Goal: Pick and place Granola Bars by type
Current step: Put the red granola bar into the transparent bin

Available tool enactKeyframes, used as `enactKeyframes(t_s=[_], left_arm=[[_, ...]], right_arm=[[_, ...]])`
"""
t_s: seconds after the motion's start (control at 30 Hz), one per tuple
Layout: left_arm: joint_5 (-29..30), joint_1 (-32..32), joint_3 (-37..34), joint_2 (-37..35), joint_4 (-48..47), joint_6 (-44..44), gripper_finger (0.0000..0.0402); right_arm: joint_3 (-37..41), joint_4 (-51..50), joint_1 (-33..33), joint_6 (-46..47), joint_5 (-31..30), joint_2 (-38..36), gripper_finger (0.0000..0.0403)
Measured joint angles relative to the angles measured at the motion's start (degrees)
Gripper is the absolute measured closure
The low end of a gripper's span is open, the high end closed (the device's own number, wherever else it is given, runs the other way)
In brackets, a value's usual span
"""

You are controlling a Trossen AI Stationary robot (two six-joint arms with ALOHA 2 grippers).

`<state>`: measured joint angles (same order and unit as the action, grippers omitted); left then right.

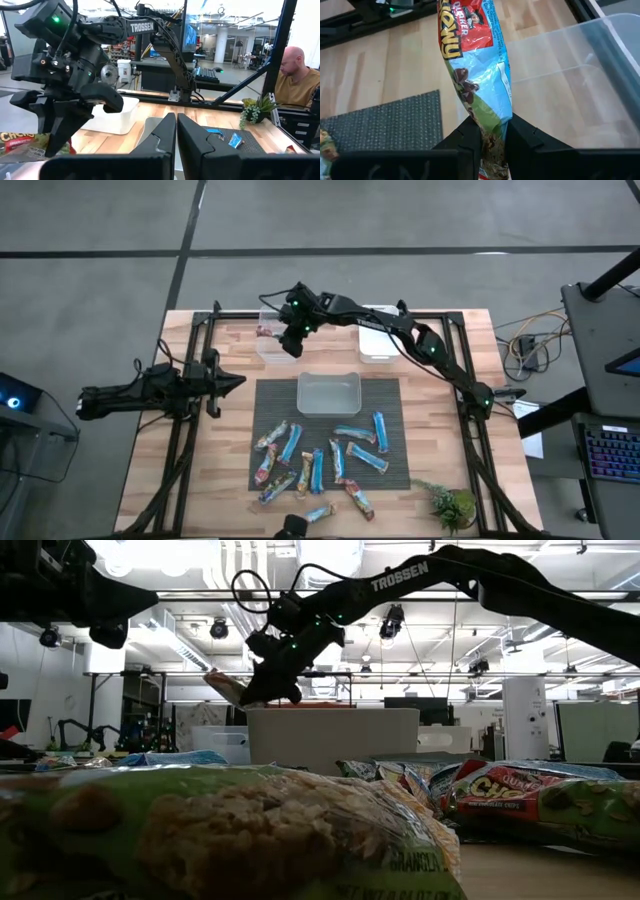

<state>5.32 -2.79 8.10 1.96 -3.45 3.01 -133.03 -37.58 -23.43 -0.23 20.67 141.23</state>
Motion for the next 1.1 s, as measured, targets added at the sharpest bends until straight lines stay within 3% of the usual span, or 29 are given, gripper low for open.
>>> enactKeyframes(t_s=[0.7,1.1], left_arm=[[0.0,0.0,0.0,0.0,0.0,0.0,0.0401],[0.0,0.0,0.0,0.0,0.0,0.0,0.0401]], right_arm=[[3.1,-1.1,0.0,-1.5,0.0,0.0,0.0344],[3.1,-1.0,0.0,-2.1,-1.3,-0.1,0.0278]])
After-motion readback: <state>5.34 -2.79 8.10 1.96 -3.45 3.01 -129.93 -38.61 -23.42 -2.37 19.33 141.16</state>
